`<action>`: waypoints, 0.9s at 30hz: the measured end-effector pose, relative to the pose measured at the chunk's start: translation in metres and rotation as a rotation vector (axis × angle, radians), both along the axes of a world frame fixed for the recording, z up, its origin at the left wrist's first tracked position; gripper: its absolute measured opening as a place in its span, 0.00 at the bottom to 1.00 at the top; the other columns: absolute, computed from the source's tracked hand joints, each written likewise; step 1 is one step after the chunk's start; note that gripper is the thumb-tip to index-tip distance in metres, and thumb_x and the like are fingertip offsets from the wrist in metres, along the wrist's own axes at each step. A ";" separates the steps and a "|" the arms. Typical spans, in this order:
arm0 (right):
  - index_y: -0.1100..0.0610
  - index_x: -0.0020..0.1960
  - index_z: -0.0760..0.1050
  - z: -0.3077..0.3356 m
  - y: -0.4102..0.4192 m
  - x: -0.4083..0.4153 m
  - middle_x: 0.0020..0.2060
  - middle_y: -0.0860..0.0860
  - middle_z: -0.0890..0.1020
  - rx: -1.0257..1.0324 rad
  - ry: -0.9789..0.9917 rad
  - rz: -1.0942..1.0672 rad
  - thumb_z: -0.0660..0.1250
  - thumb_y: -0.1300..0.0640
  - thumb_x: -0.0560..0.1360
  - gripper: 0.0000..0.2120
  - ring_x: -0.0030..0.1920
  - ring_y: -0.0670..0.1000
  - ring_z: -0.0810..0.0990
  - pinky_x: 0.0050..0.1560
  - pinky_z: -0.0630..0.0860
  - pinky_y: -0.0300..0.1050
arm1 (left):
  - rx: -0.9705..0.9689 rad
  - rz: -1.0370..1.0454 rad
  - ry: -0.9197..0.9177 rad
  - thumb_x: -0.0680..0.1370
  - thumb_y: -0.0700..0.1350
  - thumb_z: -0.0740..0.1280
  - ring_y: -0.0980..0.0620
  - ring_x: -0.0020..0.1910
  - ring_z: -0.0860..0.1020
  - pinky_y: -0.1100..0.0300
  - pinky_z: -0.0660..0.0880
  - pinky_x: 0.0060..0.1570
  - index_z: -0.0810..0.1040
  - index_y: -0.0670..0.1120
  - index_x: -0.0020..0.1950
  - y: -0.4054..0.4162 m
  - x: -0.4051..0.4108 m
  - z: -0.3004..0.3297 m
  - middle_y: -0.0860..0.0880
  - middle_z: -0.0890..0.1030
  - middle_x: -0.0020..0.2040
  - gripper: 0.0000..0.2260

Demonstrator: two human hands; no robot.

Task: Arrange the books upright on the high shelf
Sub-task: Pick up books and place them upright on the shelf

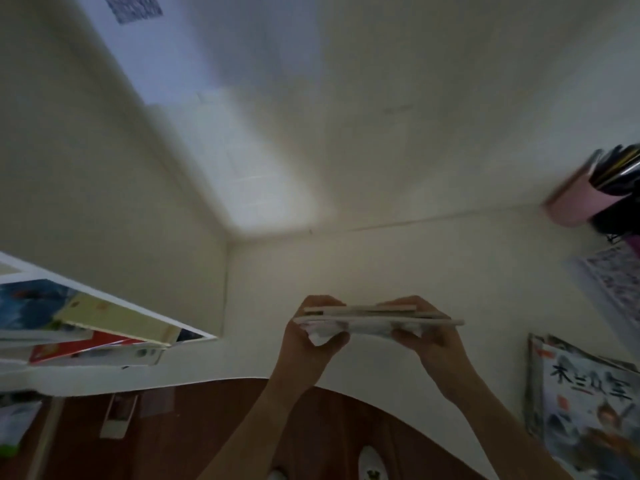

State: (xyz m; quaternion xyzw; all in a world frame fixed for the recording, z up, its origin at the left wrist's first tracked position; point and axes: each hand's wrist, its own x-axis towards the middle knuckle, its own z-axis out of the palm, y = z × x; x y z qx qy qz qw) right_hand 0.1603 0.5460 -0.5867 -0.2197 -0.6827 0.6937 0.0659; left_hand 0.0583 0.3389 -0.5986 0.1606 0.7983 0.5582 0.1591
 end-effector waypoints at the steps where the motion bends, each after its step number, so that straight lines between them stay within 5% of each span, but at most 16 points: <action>1: 0.57 0.57 0.81 0.000 0.003 0.001 0.54 0.55 0.84 0.015 0.019 0.035 0.72 0.70 0.72 0.16 0.58 0.57 0.82 0.57 0.81 0.57 | 0.012 0.002 -0.011 0.70 0.34 0.80 0.58 0.57 0.81 0.65 0.76 0.58 0.77 0.48 0.60 -0.001 0.000 -0.003 0.57 0.82 0.55 0.23; 5: 0.54 0.56 0.82 -0.007 0.002 -0.003 0.53 0.53 0.85 0.001 0.017 0.043 0.70 0.69 0.66 0.20 0.57 0.54 0.83 0.54 0.83 0.53 | 0.047 0.032 -0.049 0.67 0.43 0.82 0.50 0.61 0.81 0.52 0.76 0.66 0.77 0.43 0.64 0.004 0.002 -0.008 0.46 0.82 0.60 0.28; 9: 0.54 0.51 0.81 -0.012 -0.007 -0.011 0.44 0.42 0.87 -0.043 -0.054 -0.087 0.74 0.73 0.71 0.16 0.48 0.42 0.85 0.48 0.83 0.40 | 0.067 0.088 -0.054 0.70 0.33 0.79 0.57 0.54 0.83 0.64 0.79 0.54 0.82 0.46 0.57 0.015 -0.004 -0.006 0.55 0.86 0.53 0.19; 13: 0.59 0.58 0.82 -0.008 0.006 -0.029 0.48 0.53 0.87 -0.074 -0.098 -0.120 0.75 0.68 0.73 0.14 0.49 0.54 0.87 0.45 0.83 0.43 | 0.042 0.090 -0.223 0.70 0.35 0.80 0.55 0.51 0.85 0.60 0.83 0.50 0.83 0.50 0.55 0.022 -0.015 0.000 0.53 0.87 0.51 0.18; 16: 0.59 0.62 0.76 -0.012 0.012 -0.048 0.52 0.58 0.85 -0.111 -0.295 -0.162 0.78 0.66 0.70 0.22 0.50 0.58 0.86 0.44 0.84 0.48 | -0.105 0.074 -0.266 0.70 0.40 0.80 0.67 0.45 0.81 0.74 0.77 0.41 0.79 0.53 0.59 0.029 -0.018 0.004 0.62 0.82 0.48 0.21; 19: 0.53 0.67 0.67 -0.018 0.011 -0.053 0.59 0.58 0.77 0.361 -0.516 -0.175 0.82 0.53 0.67 0.35 0.56 0.59 0.79 0.54 0.79 0.54 | -0.127 0.109 -0.381 0.71 0.41 0.80 0.55 0.49 0.82 0.68 0.79 0.43 0.79 0.54 0.61 0.037 -0.017 0.000 0.58 0.83 0.51 0.21; 21: 0.49 0.66 0.69 -0.012 -0.001 -0.048 0.60 0.55 0.71 0.707 -0.495 -0.130 0.80 0.44 0.66 0.34 0.61 0.59 0.73 0.55 0.74 0.51 | -0.160 0.153 -0.464 0.72 0.42 0.79 0.51 0.52 0.83 0.58 0.81 0.49 0.80 0.51 0.61 0.041 -0.016 -0.002 0.52 0.84 0.55 0.20; 24: 0.41 0.65 0.69 -0.002 -0.030 -0.040 0.58 0.47 0.72 0.565 -0.532 0.190 0.73 0.23 0.57 0.42 0.56 0.51 0.76 0.57 0.79 0.51 | -0.026 0.195 -0.643 0.79 0.53 0.71 0.53 0.47 0.85 0.56 0.83 0.46 0.82 0.53 0.55 0.045 -0.018 0.004 0.51 0.87 0.51 0.07; 27: 0.42 0.71 0.63 -0.009 -0.041 -0.036 0.57 0.46 0.66 0.591 -0.592 0.311 0.69 0.18 0.53 0.53 0.59 0.51 0.71 0.63 0.75 0.53 | 0.106 0.188 -0.774 0.84 0.62 0.54 0.56 0.38 0.83 0.64 0.78 0.33 0.84 0.53 0.52 0.045 -0.019 0.007 0.54 0.86 0.42 0.22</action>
